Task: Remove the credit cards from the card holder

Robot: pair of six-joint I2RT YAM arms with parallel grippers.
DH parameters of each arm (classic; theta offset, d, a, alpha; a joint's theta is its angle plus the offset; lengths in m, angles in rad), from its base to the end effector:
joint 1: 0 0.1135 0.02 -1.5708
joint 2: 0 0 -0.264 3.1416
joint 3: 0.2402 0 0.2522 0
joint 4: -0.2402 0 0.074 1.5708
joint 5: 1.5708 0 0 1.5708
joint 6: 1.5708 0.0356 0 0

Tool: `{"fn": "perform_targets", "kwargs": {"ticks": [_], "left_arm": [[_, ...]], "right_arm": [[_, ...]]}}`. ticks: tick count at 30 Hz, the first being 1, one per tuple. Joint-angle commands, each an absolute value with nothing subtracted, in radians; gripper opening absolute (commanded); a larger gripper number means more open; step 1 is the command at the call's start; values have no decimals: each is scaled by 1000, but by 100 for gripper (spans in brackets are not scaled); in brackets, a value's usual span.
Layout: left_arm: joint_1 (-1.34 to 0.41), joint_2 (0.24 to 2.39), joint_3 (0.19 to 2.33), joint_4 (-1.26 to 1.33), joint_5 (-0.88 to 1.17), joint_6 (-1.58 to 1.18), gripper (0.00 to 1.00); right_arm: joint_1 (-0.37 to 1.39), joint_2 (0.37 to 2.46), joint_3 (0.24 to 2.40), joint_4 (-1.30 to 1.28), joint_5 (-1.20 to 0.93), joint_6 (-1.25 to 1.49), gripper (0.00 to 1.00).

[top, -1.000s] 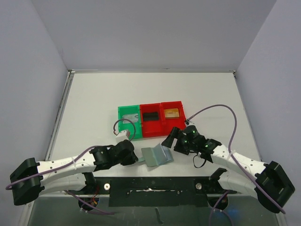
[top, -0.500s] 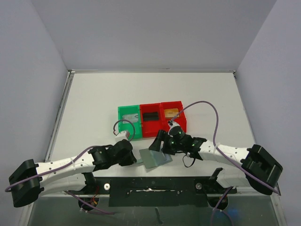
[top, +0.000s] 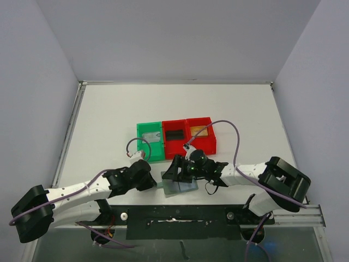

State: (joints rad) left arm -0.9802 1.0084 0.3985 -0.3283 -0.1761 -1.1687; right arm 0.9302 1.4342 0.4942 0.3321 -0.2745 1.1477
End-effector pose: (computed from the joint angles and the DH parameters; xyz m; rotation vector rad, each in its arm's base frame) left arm 0.1048 -0.1451 0.1578 -0.3215 2.5982 -0.6431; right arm 0.1512 0.2189 0.1508 0.0940 2.5587 1.3288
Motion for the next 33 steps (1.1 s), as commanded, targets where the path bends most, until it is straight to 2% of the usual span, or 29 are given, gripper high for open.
{"fn": "perform_targets", "kwargs": {"ticks": [1, 3, 5, 9, 12, 13, 16, 18, 27, 33], "left_arm": [[-971, 980, 395, -267, -168, -1199, 0], [-967, 974, 392, -290, -178, -1200, 0], [-958, 966, 387, -304, -185, -1199, 0], [-947, 951, 402, -329, -189, -1201, 3], [-946, 934, 411, -337, -206, -1205, 18], [-945, 931, 414, -345, -213, -1209, 28], [-943, 922, 427, -352, -216, -1218, 52], [-943, 922, 433, -349, -200, -1222, 59], [-943, 893, 367, -218, -82, -1299, 71], [-943, 1002, 369, -210, -54, -1342, 72]], "right_arm": [[914, 1499, 467, 513, -290, 1215, 69], [897, 1525, 475, 509, -316, 1225, 70], [886, 1544, 483, 469, -312, 1225, 66], [882, 1541, 463, 419, -267, 1254, 52], [882, 1531, 457, 380, -239, 1249, 38], [882, 1529, 460, 359, -233, 1243, 34], [878, 1531, 476, 309, -226, 1222, 27], [877, 1531, 476, 299, -212, 1224, 27], [866, 1527, 476, 319, -216, 1229, 25], [859, 1524, 475, 320, -225, 1229, 22]]}}
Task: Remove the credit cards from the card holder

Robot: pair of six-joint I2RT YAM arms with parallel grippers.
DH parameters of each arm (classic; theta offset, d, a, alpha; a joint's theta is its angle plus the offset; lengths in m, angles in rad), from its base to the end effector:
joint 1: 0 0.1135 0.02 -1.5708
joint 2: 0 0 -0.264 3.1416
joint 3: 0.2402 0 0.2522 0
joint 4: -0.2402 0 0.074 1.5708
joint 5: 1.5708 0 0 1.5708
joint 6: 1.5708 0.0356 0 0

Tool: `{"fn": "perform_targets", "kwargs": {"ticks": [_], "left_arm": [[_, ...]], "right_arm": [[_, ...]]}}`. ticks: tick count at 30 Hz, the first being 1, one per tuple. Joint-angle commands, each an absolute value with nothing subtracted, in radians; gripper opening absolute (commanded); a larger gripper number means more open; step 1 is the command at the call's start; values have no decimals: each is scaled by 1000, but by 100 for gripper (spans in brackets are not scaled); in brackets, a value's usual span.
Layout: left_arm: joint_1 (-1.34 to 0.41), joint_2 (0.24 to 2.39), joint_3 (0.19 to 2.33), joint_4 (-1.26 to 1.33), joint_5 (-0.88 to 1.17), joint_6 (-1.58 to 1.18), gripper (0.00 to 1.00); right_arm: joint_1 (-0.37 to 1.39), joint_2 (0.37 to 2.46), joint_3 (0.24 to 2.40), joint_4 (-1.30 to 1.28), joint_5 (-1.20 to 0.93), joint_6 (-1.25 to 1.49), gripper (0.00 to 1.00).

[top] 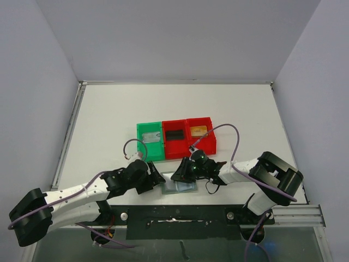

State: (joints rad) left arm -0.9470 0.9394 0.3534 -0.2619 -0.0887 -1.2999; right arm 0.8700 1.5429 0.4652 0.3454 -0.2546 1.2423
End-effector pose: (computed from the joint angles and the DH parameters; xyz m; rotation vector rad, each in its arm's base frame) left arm 0.1041 -0.1393 0.1590 -0.5043 2.5775 -0.8447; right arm 0.1622 0.2061 0.1175 0.3460 2.6636 1.2093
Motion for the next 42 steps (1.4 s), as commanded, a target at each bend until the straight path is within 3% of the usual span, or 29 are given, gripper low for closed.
{"fn": "perform_targets", "kwargs": {"ticks": [1, 5, 8, 16, 20, 24, 29, 42], "left_arm": [[-942, 1025, 374, -218, -55, -1344, 72], [-942, 1098, 373, -171, -53, -1345, 72], [-942, 1138, 346, -50, -31, -1342, 65], [-942, 1185, 337, -45, -59, -1331, 21], [-942, 1170, 346, -43, -77, -1306, 11], [-945, 1151, 374, -64, -92, -1273, 9], [-946, 1116, 372, -41, -82, -1261, 9], [-973, 1115, 341, 35, -29, -1281, 3]], "right_arm": [[856, 1521, 472, 323, -228, 1229, 22], [843, 1511, 462, 351, -248, 1232, 22], [840, 1508, 465, 369, -263, 1226, 22], [829, 1444, 496, 343, -273, 1185, 26], [826, 1376, 517, 281, -254, 1158, 33], [825, 1265, 547, 35, -121, 1139, 42], [821, 1141, 538, -182, 14, 1164, 45], [829, 1130, 457, -149, -21, 1228, 44]]}}
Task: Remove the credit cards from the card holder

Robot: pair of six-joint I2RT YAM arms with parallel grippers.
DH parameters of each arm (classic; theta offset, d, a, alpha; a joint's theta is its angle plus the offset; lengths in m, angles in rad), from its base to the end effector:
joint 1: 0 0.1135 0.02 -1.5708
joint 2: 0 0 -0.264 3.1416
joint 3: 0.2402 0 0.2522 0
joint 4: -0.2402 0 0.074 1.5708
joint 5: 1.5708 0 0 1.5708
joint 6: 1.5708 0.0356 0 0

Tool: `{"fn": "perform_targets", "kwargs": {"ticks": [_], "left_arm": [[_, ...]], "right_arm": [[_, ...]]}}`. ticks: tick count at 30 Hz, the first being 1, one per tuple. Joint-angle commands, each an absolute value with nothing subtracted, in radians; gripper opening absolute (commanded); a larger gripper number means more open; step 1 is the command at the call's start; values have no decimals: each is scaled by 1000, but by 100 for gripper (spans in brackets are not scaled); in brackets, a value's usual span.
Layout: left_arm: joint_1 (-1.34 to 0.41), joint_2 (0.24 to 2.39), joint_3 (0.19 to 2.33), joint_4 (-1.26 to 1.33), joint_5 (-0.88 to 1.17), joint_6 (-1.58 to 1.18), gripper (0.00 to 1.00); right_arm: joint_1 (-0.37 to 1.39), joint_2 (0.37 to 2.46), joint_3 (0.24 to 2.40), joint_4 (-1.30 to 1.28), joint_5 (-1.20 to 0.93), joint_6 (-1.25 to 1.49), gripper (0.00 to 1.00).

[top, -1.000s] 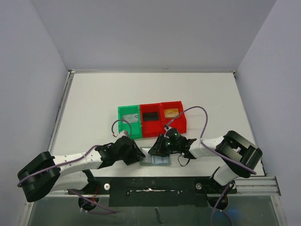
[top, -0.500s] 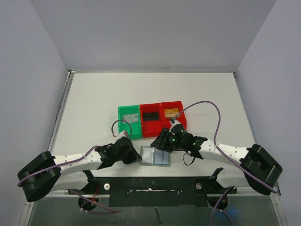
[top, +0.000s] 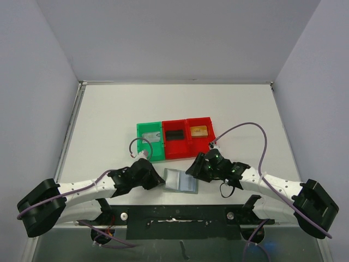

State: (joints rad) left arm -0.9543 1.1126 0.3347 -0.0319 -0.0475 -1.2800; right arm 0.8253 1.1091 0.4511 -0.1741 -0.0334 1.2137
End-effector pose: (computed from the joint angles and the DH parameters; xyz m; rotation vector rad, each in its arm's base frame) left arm 0.1144 -0.1584 0.1418 -0.4492 2.5806 -0.9145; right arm 0.1393 0.1527 0.1665 0.4929 2.5945 0.8940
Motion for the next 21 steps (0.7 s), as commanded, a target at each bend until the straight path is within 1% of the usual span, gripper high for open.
{"fn": "perform_targets", "kwargs": {"ticks": [1, 3, 10, 21], "left_arm": [[-976, 1121, 344, 36, -30, -1280, 3], [-980, 1132, 350, 36, -30, -1278, 2], [-987, 1152, 363, 23, -38, -1278, 2], [-990, 1100, 360, -24, -71, -1281, 0]], "right_arm": [[832, 1135, 463, -162, -10, 1230, 43], [845, 1138, 467, -187, 17, 1238, 43], [846, 1161, 460, -187, 10, 1240, 42], [851, 1140, 493, -223, 23, 1226, 43]]}}
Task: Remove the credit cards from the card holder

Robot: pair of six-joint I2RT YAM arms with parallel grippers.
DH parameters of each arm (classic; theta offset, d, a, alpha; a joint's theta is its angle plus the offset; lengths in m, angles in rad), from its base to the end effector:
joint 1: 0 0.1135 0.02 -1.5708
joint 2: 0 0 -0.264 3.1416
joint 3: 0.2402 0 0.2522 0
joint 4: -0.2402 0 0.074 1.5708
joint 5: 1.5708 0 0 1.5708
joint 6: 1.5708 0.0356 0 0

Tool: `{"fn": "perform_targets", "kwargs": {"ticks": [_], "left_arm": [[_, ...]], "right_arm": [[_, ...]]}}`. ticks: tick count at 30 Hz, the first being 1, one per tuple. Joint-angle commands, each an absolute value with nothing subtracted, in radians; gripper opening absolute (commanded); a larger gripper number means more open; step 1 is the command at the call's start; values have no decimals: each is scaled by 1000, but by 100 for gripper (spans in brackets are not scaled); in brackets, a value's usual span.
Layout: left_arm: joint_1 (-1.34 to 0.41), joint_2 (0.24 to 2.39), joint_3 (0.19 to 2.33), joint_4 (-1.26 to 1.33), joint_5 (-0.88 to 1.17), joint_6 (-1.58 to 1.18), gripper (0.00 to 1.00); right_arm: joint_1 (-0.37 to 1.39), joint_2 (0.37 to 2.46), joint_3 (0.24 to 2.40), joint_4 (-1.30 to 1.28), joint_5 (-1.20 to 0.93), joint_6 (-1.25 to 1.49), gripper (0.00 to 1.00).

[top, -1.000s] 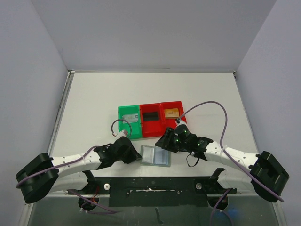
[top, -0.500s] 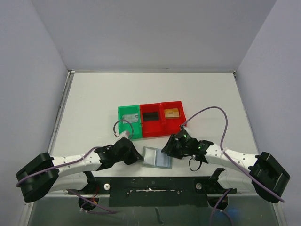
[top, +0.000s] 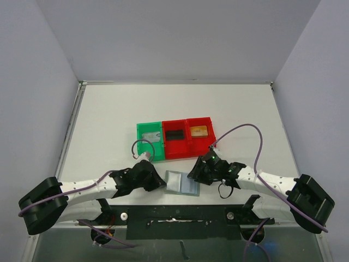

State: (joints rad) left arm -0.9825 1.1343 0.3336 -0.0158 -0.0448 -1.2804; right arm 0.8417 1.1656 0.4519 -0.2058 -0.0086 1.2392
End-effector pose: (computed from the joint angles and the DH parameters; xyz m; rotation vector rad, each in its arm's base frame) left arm 0.1107 -0.1630 0.1388 -0.4138 2.6004 -0.9188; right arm 0.1376 0.1544 0.1540 0.5311 2.6568 0.7951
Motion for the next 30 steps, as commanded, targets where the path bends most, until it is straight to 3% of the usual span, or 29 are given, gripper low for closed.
{"fn": "perform_targets", "kwargs": {"ticks": [1, 30], "left_arm": [[-993, 1095, 359, -27, -75, -1281, 0], [-1035, 1113, 365, -29, -102, -1305, 0]], "right_arm": [[851, 1136, 493, -217, 20, 1224, 43], [857, 1200, 489, -51, -89, 1206, 35]]}}
